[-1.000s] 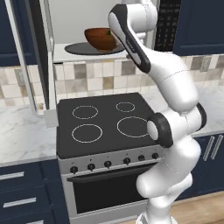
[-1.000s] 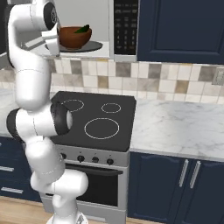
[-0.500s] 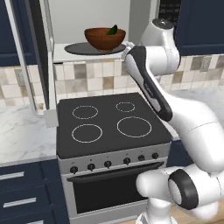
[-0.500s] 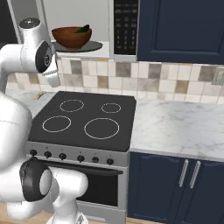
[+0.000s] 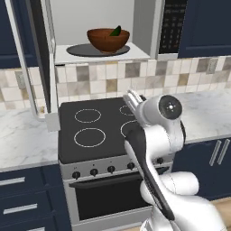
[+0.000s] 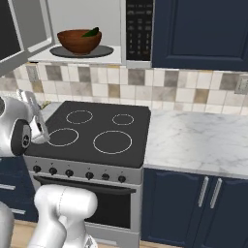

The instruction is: Pick the cucumber from the sink and place it in the bowl. Then pick the bowl and place it in the microwave. Then close the microwave door and press the start button.

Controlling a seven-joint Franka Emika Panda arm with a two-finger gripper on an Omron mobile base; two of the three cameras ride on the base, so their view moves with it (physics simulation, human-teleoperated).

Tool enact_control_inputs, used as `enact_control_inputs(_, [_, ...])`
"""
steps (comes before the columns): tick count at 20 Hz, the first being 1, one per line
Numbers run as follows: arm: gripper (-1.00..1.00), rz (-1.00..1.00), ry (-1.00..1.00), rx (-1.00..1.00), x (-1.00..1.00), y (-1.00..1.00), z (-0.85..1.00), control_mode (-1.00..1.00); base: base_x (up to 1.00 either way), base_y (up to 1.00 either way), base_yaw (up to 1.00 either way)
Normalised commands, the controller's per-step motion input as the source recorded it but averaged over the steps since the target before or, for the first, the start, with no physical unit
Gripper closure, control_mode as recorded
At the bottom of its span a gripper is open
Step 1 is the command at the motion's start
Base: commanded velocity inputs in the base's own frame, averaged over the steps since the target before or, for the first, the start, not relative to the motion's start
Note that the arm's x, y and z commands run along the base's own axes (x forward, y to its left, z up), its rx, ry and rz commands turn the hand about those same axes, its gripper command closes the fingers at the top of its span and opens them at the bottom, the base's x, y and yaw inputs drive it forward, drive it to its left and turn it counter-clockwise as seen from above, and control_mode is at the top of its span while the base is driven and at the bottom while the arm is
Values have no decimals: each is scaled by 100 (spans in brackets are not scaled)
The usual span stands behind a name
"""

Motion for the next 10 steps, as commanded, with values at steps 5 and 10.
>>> enact_control_inputs(5, [-100, -12, -16, 0, -6, 63, -44, -100, 0, 0, 0])
enact_control_inputs(10, [-100, -17, -25, 0, 0, 96, -16, -100, 0, 0, 0])
